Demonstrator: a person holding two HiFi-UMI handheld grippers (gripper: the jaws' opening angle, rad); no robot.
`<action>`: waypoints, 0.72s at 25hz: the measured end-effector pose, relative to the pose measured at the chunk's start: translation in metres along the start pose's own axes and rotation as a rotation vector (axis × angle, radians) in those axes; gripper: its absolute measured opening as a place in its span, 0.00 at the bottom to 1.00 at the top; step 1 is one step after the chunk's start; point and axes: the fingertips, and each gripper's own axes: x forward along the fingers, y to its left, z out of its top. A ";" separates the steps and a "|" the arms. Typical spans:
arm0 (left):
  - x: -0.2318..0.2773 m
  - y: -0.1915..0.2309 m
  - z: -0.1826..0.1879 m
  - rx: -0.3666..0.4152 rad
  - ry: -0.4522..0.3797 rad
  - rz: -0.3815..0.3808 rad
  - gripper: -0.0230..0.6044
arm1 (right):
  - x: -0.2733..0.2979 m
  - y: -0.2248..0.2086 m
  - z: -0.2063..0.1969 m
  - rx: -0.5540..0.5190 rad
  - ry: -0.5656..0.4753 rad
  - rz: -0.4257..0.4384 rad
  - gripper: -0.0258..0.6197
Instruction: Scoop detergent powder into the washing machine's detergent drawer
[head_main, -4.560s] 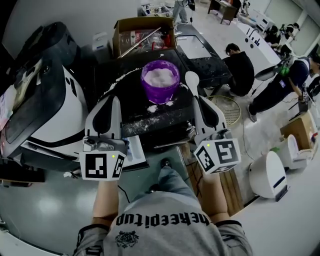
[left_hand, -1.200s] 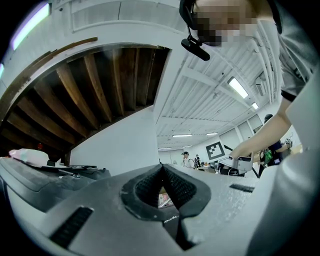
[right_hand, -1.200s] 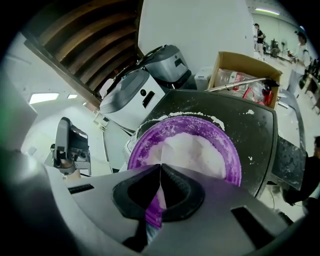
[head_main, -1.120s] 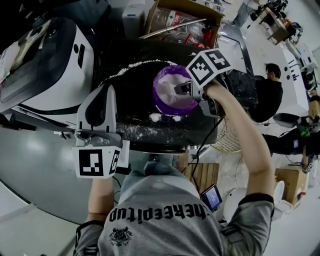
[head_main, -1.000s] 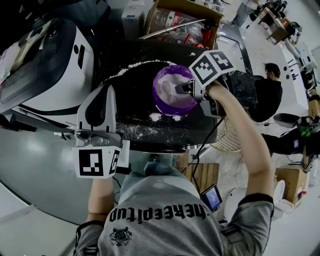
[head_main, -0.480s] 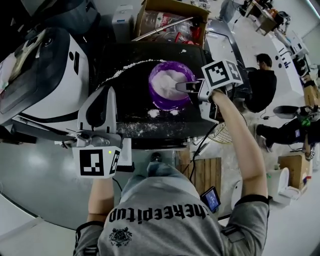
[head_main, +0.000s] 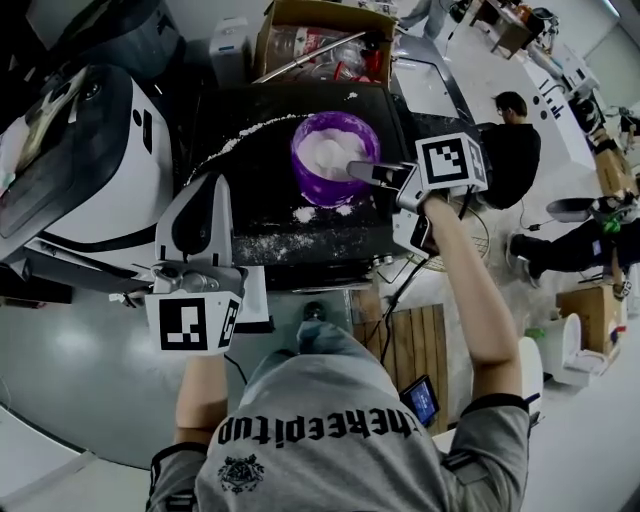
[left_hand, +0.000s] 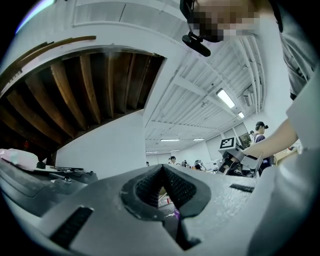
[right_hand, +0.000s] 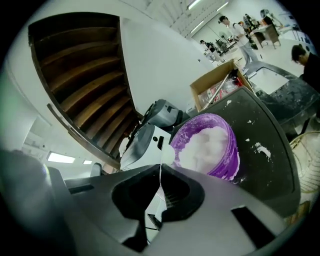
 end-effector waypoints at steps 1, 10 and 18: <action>-0.001 0.000 0.002 -0.002 -0.001 -0.004 0.04 | -0.002 0.004 0.000 0.006 -0.016 0.008 0.05; -0.036 -0.001 0.011 -0.002 -0.005 -0.032 0.04 | -0.013 0.041 -0.032 0.039 -0.145 0.088 0.05; -0.080 0.002 0.020 0.002 -0.007 -0.033 0.04 | -0.013 0.074 -0.070 0.015 -0.208 0.114 0.05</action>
